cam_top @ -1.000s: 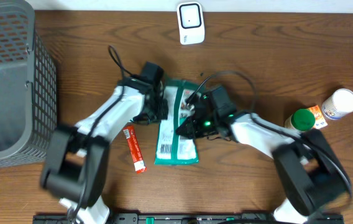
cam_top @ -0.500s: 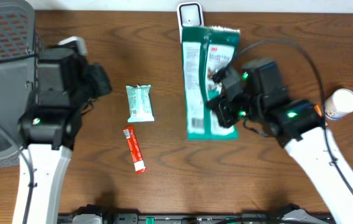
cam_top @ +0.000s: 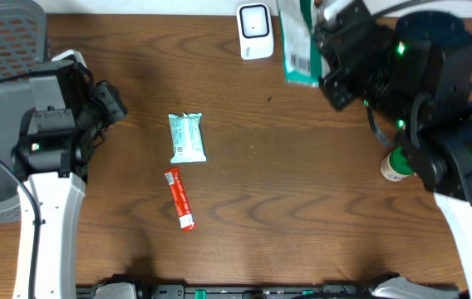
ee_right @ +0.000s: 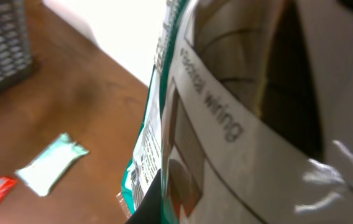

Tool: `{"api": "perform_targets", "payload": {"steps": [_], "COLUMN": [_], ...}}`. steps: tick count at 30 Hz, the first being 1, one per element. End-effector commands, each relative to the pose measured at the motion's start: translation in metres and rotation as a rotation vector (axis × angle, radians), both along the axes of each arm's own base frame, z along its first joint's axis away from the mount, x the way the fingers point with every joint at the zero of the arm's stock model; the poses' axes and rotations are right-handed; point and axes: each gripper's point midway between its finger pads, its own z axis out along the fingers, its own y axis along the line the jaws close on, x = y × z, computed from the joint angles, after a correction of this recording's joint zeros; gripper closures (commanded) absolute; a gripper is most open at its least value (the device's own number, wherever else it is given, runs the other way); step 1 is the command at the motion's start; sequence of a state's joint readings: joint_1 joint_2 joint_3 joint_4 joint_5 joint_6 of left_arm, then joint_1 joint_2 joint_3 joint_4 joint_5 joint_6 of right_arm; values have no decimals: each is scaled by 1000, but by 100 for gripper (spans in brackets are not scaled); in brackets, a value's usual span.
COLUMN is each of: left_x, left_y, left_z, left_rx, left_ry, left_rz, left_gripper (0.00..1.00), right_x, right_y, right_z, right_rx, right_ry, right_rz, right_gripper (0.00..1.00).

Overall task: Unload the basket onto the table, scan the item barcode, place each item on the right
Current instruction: 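Lift the 3M packet with the right gripper to the scanner window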

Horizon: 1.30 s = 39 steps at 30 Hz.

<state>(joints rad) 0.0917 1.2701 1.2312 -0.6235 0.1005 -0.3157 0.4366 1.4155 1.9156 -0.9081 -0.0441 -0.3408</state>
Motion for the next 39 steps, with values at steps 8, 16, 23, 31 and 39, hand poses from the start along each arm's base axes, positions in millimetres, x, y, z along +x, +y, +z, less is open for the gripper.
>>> {"api": "perform_targets", "payload": {"steps": [8, 16, 23, 31, 39], "left_x": [10, 10, 10, 10, 10], "left_y": [4, 4, 4, 4, 4], "left_z": [-20, -22, -22, -22, -22], "left_rx": [8, 8, 8, 8, 8], "left_ry": [59, 65, 65, 66, 65], "left_rz": [2, 2, 2, 2, 2], "left_gripper": [18, 17, 17, 17, 16], "right_x": [73, 134, 199, 254, 290], "right_y": [33, 60, 64, 82, 95], "right_z": [12, -26, -62, -141, -213], "right_rx": [-325, -452, -539, -704, -831], "right_ry": [-288, -354, -413, -439, -494], "right_rz": [112, 130, -13, -75, -103], "right_gripper": [99, 99, 99, 99, 99]}}
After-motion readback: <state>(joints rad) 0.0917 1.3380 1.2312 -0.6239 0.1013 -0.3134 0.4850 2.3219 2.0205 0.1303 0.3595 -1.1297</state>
